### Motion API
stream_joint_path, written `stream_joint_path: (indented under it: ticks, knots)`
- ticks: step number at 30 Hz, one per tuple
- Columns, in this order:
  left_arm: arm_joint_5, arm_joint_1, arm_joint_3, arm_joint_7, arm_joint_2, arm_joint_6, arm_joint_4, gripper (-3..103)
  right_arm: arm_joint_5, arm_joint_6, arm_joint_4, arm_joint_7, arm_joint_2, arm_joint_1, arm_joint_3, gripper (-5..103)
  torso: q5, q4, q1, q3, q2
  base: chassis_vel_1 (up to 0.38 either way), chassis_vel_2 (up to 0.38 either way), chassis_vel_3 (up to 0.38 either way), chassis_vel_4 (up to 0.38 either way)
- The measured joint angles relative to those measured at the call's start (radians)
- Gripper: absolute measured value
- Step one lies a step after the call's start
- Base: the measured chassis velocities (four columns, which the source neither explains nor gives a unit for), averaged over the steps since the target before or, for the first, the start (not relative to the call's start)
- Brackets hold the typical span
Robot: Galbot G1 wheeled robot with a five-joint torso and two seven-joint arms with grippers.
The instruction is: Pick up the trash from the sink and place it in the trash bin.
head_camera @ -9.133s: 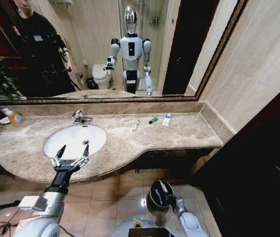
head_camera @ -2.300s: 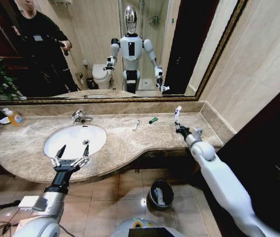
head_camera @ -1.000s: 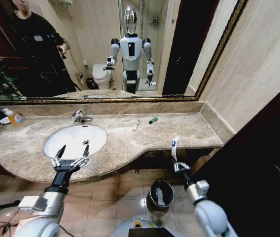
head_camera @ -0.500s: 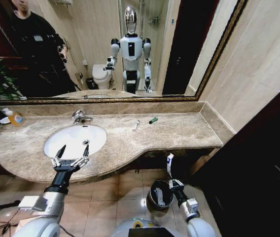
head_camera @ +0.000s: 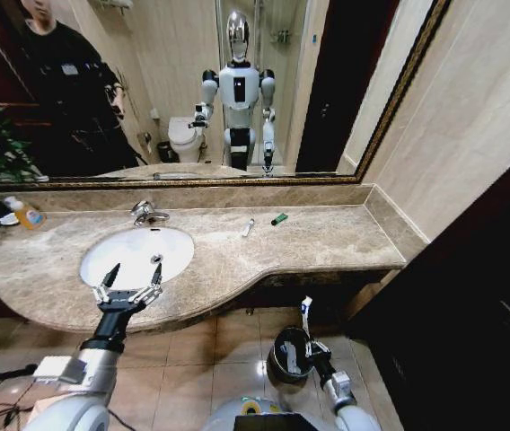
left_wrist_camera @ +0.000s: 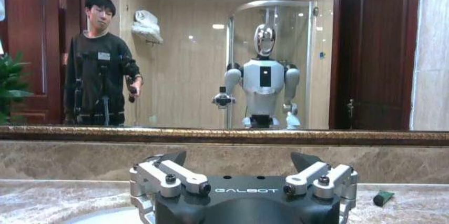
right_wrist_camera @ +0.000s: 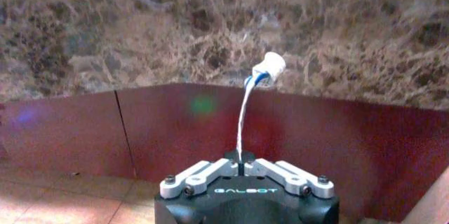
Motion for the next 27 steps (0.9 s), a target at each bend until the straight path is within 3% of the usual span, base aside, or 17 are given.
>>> stream_joint_path:
  ticks: [27]
  knots:
    - [0.0,0.0,0.0,0.0,0.0,0.0,0.0,100,-0.057,0.068,-0.423,0.007,0.048,0.213,-0.016,0,-0.0001,0.0,0.0,0.0,0.0,0.0,0.0,0.0,0.0]
